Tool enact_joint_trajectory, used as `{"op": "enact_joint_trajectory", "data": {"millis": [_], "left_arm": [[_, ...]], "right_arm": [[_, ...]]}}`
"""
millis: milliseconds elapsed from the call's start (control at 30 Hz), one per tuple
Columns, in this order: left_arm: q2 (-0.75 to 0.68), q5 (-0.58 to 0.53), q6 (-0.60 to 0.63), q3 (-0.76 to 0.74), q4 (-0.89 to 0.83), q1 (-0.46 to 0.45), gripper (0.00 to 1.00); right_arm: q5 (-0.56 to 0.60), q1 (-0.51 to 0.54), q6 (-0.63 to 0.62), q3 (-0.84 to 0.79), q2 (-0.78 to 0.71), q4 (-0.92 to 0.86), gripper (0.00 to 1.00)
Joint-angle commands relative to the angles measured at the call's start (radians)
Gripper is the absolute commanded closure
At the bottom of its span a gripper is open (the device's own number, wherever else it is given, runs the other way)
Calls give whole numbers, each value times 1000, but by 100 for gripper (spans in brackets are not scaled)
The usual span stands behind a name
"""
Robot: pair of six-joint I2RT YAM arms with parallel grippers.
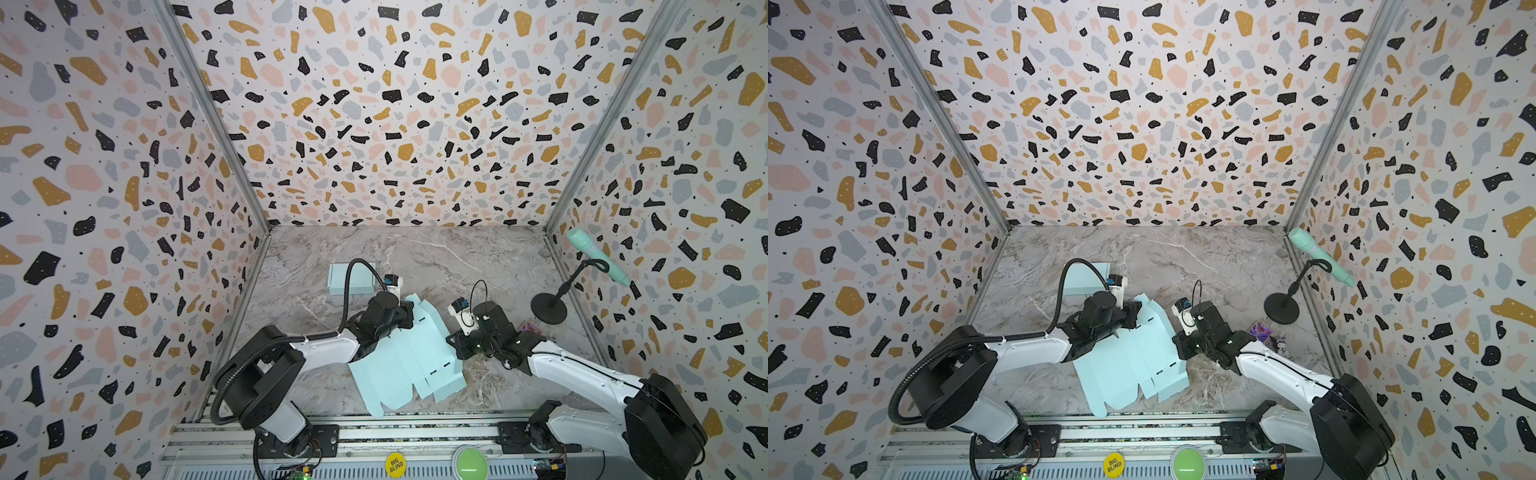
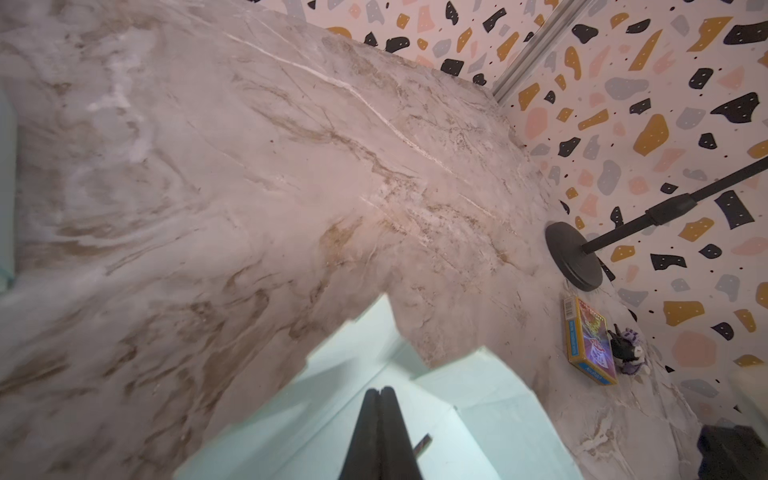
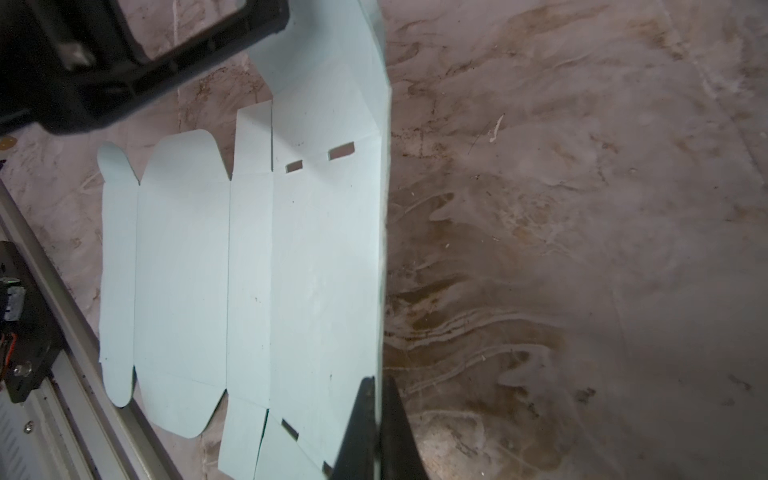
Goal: Fold the paper box
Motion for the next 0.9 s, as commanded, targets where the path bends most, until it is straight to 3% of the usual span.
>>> {"op": "enact_joint_trajectory", "data": {"millis": [0,433,867], "left_arm": [[29,38,45,55,1,21,100],[115,203,95,128,-10,53,100],[55,225,126,70,-41,3,100]], "right_arm": [[12,7,-4,-1,-13,14,99],[14,21,-16,8,0,26,100],[47,21,-33,40,21,5,100]]}}
